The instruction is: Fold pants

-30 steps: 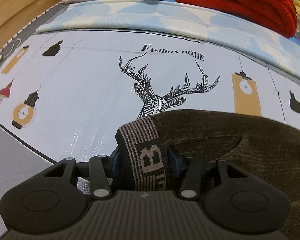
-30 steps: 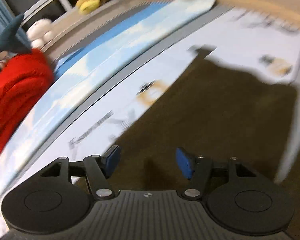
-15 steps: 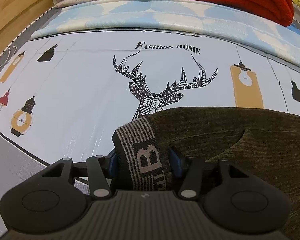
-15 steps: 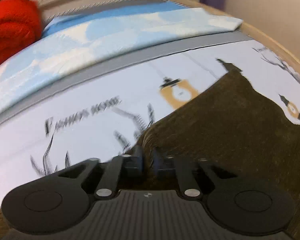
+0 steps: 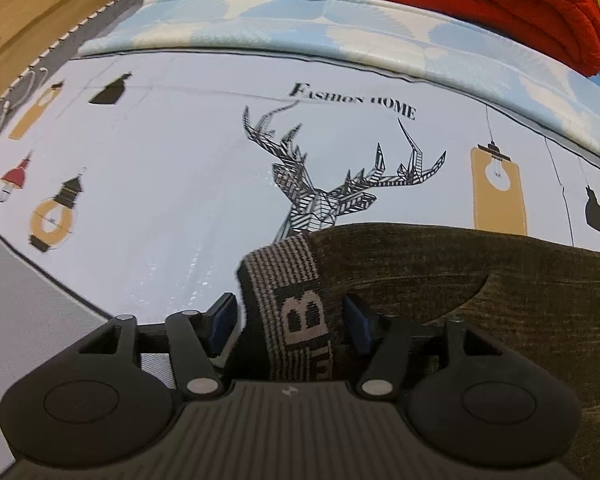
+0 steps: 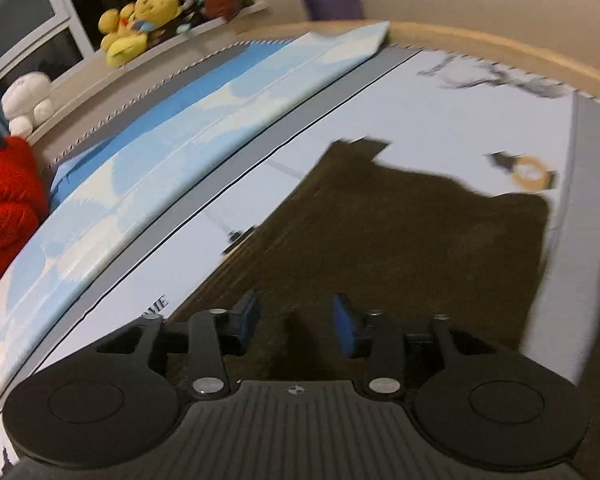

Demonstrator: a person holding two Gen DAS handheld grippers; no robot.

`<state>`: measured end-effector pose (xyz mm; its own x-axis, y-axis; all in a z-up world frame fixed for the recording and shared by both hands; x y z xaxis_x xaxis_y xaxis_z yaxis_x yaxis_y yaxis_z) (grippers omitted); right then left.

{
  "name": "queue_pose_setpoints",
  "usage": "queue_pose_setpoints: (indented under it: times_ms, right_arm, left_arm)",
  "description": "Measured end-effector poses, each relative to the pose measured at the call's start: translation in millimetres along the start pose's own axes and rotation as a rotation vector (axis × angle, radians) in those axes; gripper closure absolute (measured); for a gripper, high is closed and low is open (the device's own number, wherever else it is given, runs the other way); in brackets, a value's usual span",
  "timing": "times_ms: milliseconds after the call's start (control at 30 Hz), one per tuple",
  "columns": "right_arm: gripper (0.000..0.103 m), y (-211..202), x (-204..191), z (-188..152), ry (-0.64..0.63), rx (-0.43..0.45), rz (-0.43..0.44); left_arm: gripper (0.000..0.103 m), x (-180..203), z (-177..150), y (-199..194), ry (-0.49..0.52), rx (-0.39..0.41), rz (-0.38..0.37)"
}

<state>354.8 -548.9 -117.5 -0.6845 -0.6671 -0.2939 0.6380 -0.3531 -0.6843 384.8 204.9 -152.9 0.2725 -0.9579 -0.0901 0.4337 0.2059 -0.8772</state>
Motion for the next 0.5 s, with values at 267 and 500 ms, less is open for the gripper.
queue_pose_setpoints:
  times_ms: [267,500]
  right_arm:
    - [0.056,-85,26,6,-0.129,0.021,0.107]
    - [0.057,-162,86,-1,-0.21,0.001,0.157]
  left_arm:
    - [0.036,-15,-22,-61,-0.098,0.026,-0.093]
    - [0.033,-18,-68,-147,0.025,0.171,-0.16]
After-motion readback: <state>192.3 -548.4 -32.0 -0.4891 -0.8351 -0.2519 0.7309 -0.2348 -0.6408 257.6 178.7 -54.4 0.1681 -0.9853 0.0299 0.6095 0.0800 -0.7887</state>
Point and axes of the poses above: each gripper's, at about its wrist camera, not at the fingertips, and y roughly the way its jaws point, x to its right, z to its top, the point moved 5 cm from there along y, roughly the way its jaws point, and after that the axes turned 1 degree about z, right-handed, at the moved point
